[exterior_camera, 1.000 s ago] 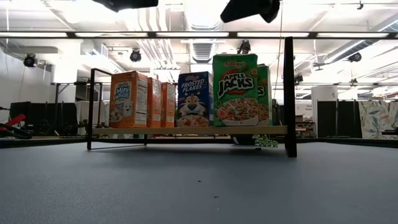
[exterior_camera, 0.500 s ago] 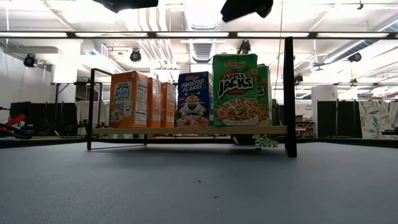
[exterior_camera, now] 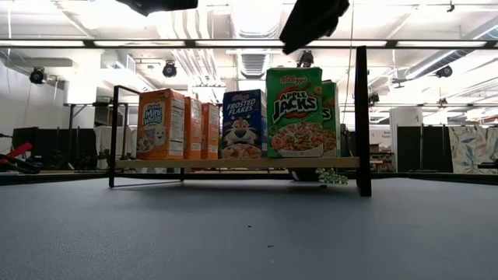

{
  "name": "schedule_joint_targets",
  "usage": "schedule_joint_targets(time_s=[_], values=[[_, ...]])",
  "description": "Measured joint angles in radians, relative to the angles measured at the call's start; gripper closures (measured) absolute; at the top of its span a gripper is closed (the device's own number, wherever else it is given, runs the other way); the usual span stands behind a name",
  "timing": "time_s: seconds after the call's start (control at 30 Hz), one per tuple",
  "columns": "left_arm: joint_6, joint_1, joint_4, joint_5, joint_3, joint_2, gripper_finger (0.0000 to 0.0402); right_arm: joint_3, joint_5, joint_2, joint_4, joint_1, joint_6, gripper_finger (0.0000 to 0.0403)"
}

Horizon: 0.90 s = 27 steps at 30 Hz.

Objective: Stack cereal on shelf
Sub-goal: Put the green cereal box on the shelf aligned with other green cereal boxes

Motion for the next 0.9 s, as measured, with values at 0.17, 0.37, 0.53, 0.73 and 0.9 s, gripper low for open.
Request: schedule_joint_targets(time_s=[0.17, 0.37, 0.53, 0.73, 0.9], values=[[0.002, 0.000, -0.009, 0.000, 0.000, 0.000, 0.0193, -0.002, -0.017, 0.060, -0.004, -0.002, -0.009, 0.0113], [0.003, 0.000, -0.011, 0.001, 0.000, 0.000, 0.0193, -0.002, -0.017, 0.103, -0.021, -0.013, 0.012, 0.0113], [0.003, 0.000, -0.016, 0.001, 0.000, 0.000, 0.0193, -0.002, -0.017, 0.111, -0.019, -0.027, 0.010, 0.0121], [0.003, 0.000, -0.016, 0.001, 0.000, 0.000, 0.0193, -0.001, -0.018, 0.111, -0.018, -0.033, -0.001, 0.0139], [0.003, 0.000, -0.016, 0.001, -0.001, 0.000, 0.0193, -0.001, -0.028, 0.111, -0.020, -0.033, 0.001, 0.0142]])
